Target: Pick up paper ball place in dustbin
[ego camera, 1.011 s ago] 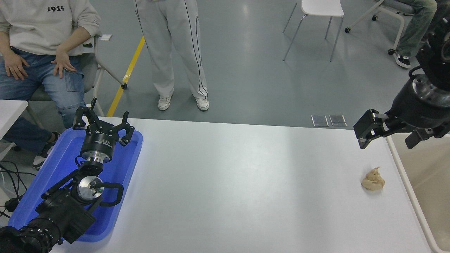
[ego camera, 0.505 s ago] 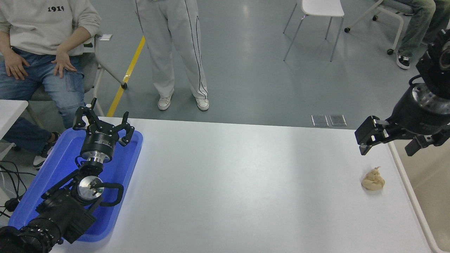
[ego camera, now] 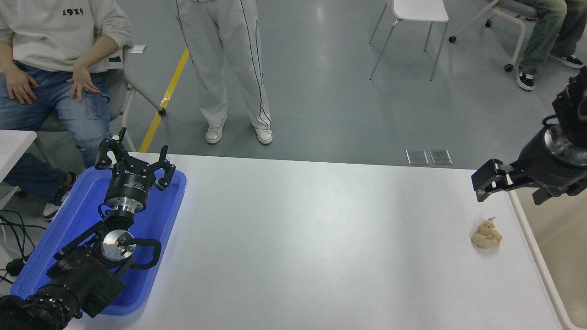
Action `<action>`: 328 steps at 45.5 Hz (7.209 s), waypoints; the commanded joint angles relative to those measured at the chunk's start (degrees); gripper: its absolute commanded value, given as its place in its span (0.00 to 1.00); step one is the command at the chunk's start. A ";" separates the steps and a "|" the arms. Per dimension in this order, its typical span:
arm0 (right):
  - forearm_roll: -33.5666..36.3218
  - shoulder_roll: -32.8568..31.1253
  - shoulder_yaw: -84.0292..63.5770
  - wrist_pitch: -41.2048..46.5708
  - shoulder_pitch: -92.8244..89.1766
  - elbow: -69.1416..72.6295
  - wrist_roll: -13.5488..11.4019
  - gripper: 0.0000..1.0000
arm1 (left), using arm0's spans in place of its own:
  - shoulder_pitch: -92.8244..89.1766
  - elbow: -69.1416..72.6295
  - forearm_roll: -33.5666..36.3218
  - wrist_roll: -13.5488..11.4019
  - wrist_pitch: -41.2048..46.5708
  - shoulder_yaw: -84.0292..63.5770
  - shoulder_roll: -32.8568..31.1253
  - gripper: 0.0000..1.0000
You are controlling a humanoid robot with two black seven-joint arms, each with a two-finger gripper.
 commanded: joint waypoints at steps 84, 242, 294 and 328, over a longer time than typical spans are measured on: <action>-5.73 12.05 30.74 -22.77 -70.21 -62.70 -0.33 0.99 | 0.00 0.00 0.01 -0.10 0.00 0.00 0.02 1.00; -9.60 -8.16 20.02 14.40 -16.34 -7.86 -4.11 0.00 | 0.00 0.00 0.01 -0.01 0.00 0.00 -0.06 1.00; -1.95 -7.11 5.69 14.40 13.90 0.32 -4.11 0.00 | 0.00 0.00 0.01 -0.01 0.00 0.00 0.02 1.00; -3.01 -15.80 -6.87 14.40 14.17 -0.30 -4.46 0.00 | 0.00 0.00 0.01 -0.01 0.00 0.00 -0.06 1.00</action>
